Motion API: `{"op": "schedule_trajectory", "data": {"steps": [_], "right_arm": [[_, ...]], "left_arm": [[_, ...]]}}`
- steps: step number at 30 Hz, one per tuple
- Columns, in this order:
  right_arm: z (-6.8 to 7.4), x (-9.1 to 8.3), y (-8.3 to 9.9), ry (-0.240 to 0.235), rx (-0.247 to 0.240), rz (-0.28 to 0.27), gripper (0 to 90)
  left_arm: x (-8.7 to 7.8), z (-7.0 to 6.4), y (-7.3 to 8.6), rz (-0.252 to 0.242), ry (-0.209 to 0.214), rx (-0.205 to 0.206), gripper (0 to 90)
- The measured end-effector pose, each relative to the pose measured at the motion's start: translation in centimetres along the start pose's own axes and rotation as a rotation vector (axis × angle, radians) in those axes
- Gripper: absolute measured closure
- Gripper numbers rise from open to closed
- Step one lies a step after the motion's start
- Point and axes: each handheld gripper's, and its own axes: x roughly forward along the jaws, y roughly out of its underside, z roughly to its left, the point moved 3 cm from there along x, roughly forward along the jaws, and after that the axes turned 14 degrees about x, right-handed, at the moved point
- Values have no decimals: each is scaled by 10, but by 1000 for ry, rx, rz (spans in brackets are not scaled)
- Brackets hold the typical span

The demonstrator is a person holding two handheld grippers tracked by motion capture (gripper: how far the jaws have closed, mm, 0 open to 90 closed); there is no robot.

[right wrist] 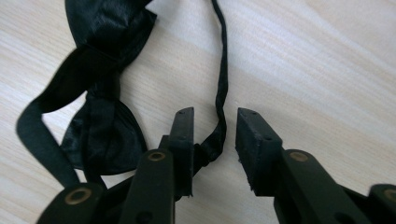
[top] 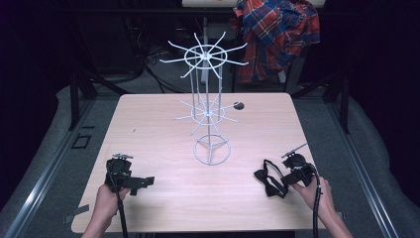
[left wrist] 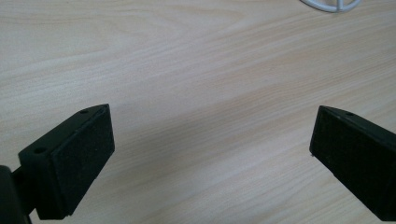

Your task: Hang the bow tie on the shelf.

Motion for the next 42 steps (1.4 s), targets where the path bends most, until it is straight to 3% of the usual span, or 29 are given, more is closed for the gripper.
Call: {"op": "schedule_trajectory", "data": {"steps": [8, 18, 20, 25, 29, 37, 42], "right_arm": [[4, 2, 1, 41, -38, 7, 887], [7, -15, -1, 60, -63, -80, 899], [9, -26, -2, 70, -94, -138, 900], [12, -41, -4, 73, -111, -212, 900], [14, -48, -7, 91, -126, -234, 900], [25, -58, -17, 70, -144, -301, 900], [39, -68, -25, 76, -187, -344, 900]], "left_arm": [[0, 0, 0, 2, -4, 5, 0], [-1, -1, 0, 2, -5, 4, 0], [0, -1, -1, 2, -1, 9, 0], [1, -1, -1, 6, 0, 13, 0], [1, -1, 0, 8, -6, 5, 0], [1, -1, 0, 5, -10, 2, 0], [1, -1, 0, 7, -8, 3, 0]]}}
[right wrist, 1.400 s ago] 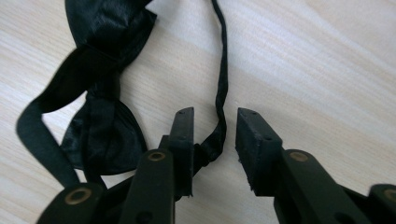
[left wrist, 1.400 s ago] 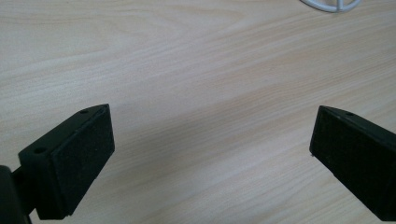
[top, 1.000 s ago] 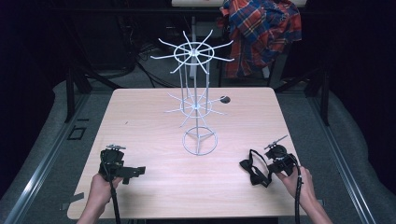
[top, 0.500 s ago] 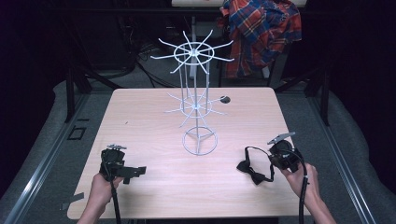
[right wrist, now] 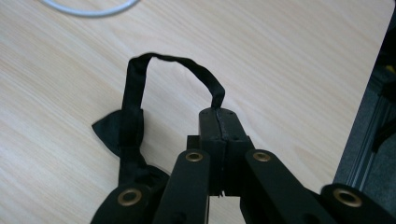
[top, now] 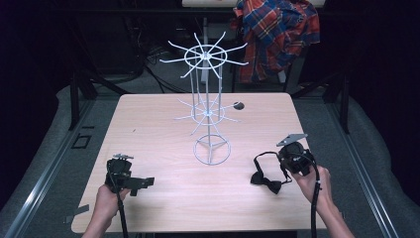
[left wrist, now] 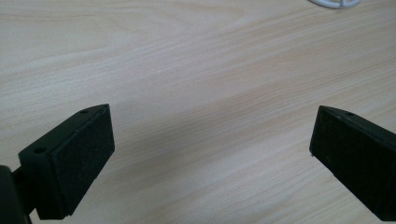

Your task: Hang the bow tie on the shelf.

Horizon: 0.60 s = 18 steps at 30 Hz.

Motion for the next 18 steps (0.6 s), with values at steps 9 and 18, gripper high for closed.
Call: {"op": "schedule_trajectory", "data": {"steps": [9, 18], "right_arm": [[9, -8, -11, -22, -12, -45, 900], [11, -19, -16, -50, -6, -85, 900]], "left_arm": [[2, -1, -1, 6, 0, -1, 0], [2, -1, -1, 7, 0, 4, 0]]}}
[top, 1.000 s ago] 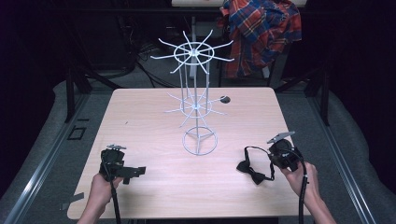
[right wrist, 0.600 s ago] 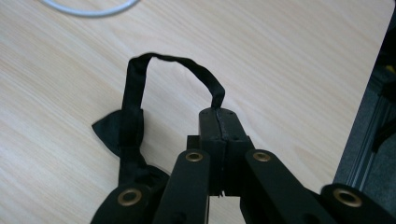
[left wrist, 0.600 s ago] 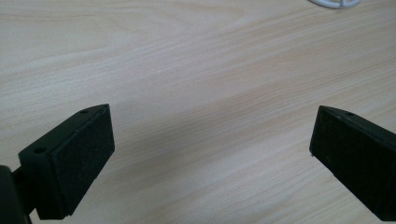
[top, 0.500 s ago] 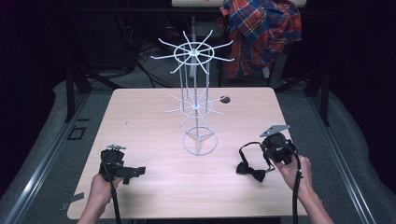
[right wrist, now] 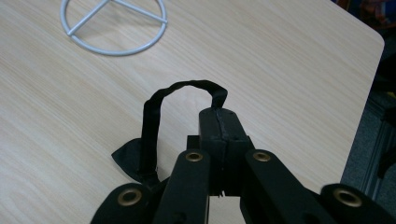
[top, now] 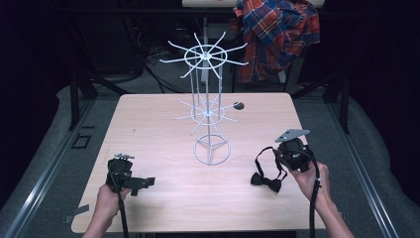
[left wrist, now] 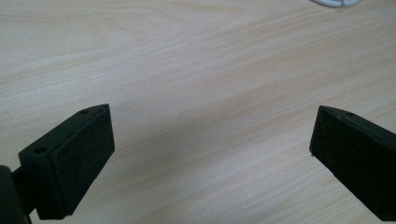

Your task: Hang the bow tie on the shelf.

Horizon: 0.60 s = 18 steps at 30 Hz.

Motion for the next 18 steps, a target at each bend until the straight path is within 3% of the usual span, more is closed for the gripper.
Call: {"op": "schedule_trajectory", "data": {"steps": [11, 18], "right_arm": [[5, -15, -9, -7, -17, -40, 900], [9, -14, -17, -10, -29, -57, 900]], "left_arm": [[1, 0, 0, 1, -1, -1, 0], [0, 0, 0, -1, -4, -5, 0]]}}
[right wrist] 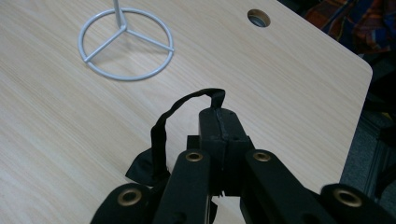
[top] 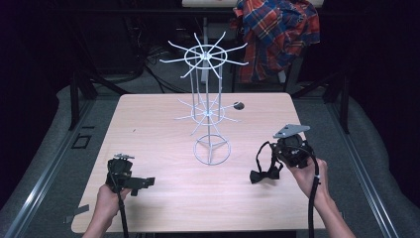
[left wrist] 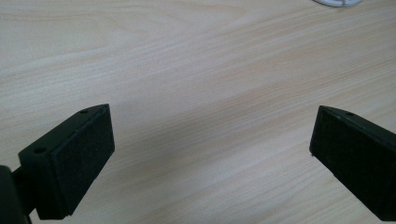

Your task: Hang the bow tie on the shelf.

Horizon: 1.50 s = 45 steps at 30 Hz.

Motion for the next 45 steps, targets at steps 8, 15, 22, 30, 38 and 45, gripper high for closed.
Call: {"op": "schedule_trajectory", "data": {"steps": [8, 15, 22, 30, 38, 45], "right_arm": [[4, -4, -10, -10, -10, -24, 900], [7, -8, -15, -21, -8, -41, 900], [11, -12, -18, -20, -30, -45, 900], [18, -15, -25, -27, -46, -61, 900], [21, -14, -29, -43, -49, -52, 900], [23, -14, -34, -58, -58, -51, 900]], "left_arm": [[0, 0, 0, 1, 4, 2, 0], [1, 0, 0, 5, 6, 5, 0], [0, 0, 1, 5, 4, 6, 0], [0, 1, 1, 4, 7, 4, 0], [0, 0, 1, 3, 6, 6, 0], [0, 0, 1, 3, 9, 9, 0]]}}
